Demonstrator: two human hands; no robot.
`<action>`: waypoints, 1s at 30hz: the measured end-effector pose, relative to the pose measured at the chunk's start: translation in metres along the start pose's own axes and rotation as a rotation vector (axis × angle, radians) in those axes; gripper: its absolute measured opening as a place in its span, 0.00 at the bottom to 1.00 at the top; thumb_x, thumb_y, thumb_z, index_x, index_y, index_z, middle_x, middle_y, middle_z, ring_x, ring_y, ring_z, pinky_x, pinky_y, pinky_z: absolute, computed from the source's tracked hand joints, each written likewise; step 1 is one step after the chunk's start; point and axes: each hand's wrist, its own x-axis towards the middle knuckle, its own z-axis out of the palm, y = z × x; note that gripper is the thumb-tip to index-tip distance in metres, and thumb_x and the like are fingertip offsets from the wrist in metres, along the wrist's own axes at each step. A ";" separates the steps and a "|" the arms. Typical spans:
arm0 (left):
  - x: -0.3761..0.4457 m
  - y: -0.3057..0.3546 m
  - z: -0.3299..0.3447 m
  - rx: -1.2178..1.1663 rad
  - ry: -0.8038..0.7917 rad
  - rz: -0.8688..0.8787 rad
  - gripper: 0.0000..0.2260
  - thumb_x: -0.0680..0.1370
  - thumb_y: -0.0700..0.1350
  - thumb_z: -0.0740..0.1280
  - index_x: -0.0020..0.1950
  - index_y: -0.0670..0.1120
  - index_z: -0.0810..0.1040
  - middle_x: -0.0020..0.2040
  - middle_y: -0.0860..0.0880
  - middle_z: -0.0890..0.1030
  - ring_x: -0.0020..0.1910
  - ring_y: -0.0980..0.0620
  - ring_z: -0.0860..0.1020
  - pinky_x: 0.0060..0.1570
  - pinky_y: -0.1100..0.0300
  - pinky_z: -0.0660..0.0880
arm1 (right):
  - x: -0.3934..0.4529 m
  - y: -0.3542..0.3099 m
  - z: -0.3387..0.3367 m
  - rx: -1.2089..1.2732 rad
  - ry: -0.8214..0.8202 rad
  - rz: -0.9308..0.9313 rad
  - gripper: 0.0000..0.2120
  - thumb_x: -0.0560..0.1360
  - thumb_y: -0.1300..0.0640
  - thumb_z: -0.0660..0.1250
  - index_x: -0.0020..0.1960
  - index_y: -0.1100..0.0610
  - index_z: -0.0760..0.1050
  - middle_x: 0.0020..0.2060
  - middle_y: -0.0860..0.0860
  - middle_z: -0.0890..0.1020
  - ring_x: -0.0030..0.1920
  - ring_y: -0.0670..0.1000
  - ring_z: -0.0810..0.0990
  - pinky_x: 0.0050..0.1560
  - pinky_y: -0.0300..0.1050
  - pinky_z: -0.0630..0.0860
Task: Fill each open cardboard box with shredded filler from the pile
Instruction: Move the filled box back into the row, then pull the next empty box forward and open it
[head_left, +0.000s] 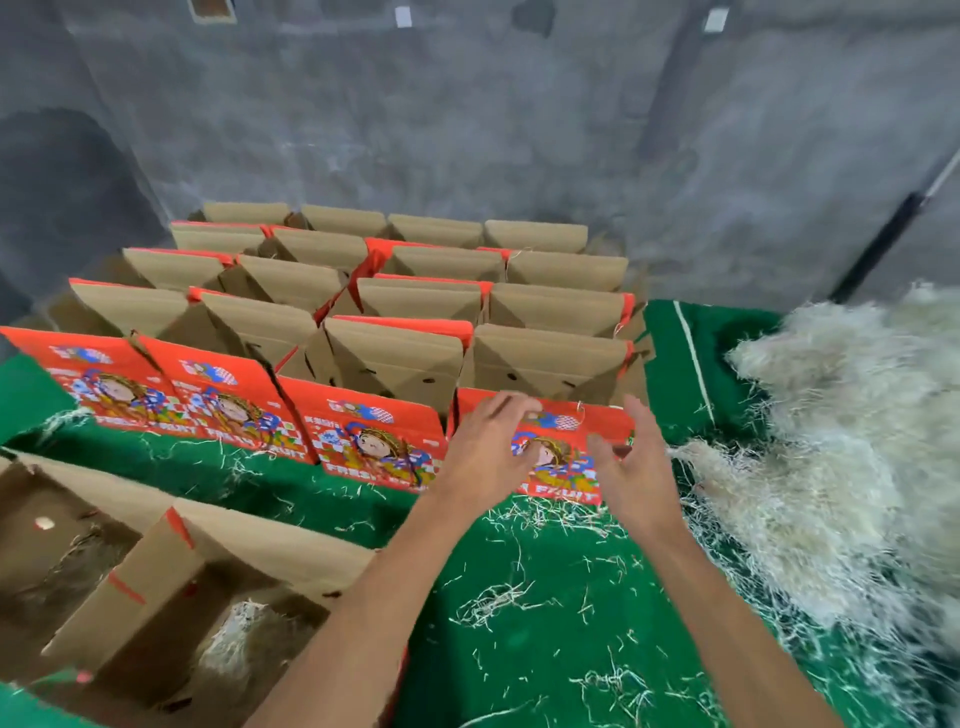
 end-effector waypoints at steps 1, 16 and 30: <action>0.015 -0.001 0.008 0.034 -0.021 -0.019 0.23 0.76 0.51 0.70 0.69 0.54 0.69 0.67 0.57 0.72 0.66 0.56 0.70 0.70 0.53 0.66 | 0.011 0.008 -0.007 -0.011 0.043 0.009 0.29 0.81 0.51 0.64 0.78 0.53 0.59 0.71 0.56 0.71 0.40 0.29 0.78 0.47 0.35 0.75; 0.110 0.001 0.063 0.130 -0.525 0.174 0.18 0.79 0.50 0.68 0.30 0.53 0.68 0.28 0.58 0.72 0.31 0.63 0.72 0.45 0.59 0.70 | 0.124 0.092 -0.050 0.002 -0.005 0.508 0.15 0.79 0.45 0.66 0.60 0.54 0.73 0.45 0.51 0.84 0.42 0.51 0.82 0.46 0.50 0.79; 0.008 0.092 0.087 -0.012 -0.551 0.203 0.31 0.81 0.68 0.47 0.29 0.47 0.65 0.23 0.51 0.63 0.19 0.54 0.64 0.26 0.59 0.64 | 0.007 0.138 -0.115 -0.285 0.094 0.345 0.07 0.78 0.59 0.64 0.41 0.53 0.76 0.30 0.45 0.80 0.33 0.50 0.80 0.29 0.37 0.75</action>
